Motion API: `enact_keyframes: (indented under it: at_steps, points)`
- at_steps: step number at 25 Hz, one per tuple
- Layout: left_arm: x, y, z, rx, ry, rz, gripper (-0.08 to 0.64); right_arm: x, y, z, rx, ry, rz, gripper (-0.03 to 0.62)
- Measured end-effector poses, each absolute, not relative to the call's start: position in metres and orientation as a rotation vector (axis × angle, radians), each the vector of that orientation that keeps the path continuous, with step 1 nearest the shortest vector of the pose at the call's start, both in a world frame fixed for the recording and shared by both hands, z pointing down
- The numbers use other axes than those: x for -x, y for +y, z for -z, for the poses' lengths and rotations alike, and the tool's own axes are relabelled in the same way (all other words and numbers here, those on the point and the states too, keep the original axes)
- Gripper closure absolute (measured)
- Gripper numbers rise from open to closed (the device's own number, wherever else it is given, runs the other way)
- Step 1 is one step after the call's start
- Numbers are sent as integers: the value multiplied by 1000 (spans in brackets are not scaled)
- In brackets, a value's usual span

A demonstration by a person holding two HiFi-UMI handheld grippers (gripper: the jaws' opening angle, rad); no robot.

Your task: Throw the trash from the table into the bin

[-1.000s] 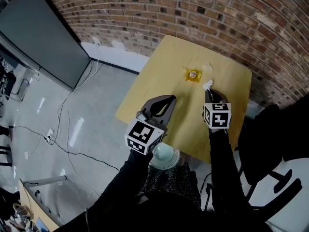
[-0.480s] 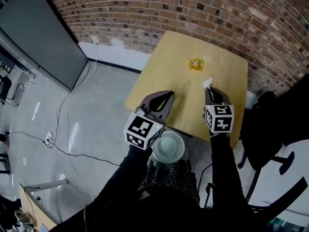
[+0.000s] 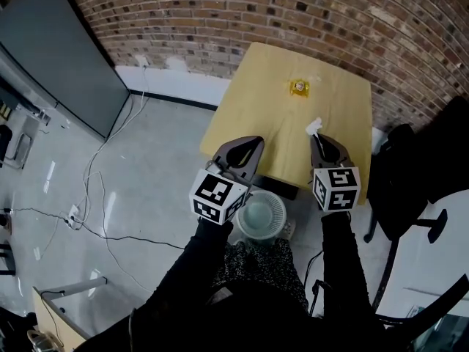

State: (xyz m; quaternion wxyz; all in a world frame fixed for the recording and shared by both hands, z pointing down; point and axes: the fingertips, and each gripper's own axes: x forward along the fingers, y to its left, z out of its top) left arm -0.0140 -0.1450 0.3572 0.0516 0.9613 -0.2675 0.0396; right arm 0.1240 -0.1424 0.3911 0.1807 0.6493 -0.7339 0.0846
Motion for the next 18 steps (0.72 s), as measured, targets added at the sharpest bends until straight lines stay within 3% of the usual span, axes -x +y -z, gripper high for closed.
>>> enact_keyframes:
  at_steps: [18]
  points:
    - [35,-73,-362,-2891,-859,-141,560,-67,-51,-425,-1629,-2244,-310,569]
